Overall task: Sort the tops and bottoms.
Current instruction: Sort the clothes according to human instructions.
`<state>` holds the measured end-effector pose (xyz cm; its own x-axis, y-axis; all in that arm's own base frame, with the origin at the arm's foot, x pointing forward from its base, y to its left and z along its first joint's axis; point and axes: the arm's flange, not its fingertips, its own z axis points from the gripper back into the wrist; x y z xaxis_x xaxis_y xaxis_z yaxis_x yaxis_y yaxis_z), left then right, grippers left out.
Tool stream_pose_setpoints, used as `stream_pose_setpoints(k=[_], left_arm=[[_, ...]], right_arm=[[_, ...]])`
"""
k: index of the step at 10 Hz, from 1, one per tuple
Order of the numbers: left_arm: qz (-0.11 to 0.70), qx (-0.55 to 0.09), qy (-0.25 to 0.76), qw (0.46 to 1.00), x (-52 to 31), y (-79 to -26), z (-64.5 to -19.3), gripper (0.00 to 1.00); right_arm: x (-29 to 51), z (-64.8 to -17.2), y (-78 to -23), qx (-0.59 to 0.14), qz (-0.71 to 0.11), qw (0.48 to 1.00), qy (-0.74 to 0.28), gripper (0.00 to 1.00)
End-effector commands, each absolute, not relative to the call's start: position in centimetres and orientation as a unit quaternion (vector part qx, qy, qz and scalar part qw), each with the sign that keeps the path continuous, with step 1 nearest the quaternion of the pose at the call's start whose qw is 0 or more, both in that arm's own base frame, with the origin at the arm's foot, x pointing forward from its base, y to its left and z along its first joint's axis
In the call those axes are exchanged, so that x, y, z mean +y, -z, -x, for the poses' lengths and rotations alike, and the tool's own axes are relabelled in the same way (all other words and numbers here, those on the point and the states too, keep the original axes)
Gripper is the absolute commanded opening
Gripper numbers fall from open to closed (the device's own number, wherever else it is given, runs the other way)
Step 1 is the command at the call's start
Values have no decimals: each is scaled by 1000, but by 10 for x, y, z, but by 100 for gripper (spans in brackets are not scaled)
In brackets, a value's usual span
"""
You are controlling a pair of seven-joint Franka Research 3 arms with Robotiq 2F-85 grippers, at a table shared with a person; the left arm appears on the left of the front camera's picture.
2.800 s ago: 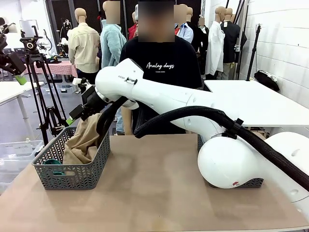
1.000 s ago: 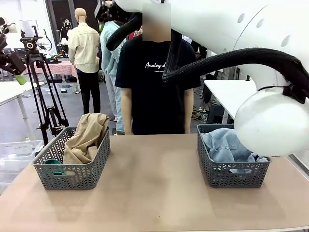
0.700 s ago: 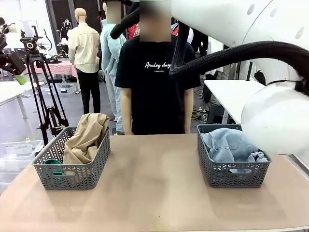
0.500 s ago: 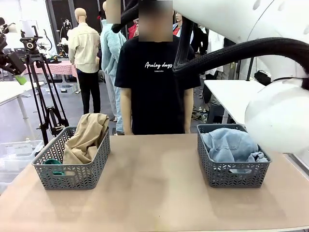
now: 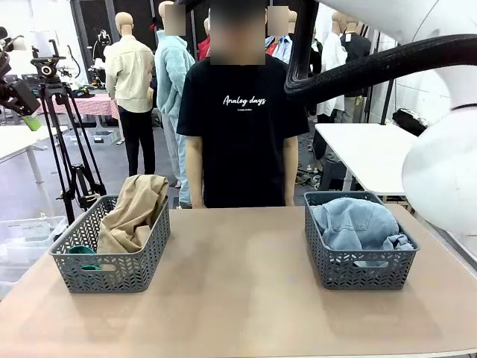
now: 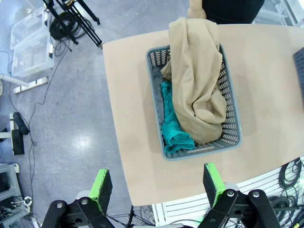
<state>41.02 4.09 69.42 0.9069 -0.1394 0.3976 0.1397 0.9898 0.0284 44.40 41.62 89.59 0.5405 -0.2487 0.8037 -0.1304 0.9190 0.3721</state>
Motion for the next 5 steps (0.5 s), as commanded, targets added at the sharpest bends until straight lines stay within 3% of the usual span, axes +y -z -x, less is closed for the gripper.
stream_pose_setpoints(k=[1,2,3,5], left_arm=[[0,-206,73,976,43,-695,-410,100],[0,-206,73,976,43,-695,-410,100],[0,-206,73,976,43,-695,-410,100],[0,-206,73,976,43,-695,-410,100]], right_arm=[[202,-189,-584,-491,-199,847,55,100],[202,-193,-581,-493,-197,845,56,100],[414,-436,-903,-480,-200,853,37,100],[414,-436,-903,-480,-200,853,37,100]])
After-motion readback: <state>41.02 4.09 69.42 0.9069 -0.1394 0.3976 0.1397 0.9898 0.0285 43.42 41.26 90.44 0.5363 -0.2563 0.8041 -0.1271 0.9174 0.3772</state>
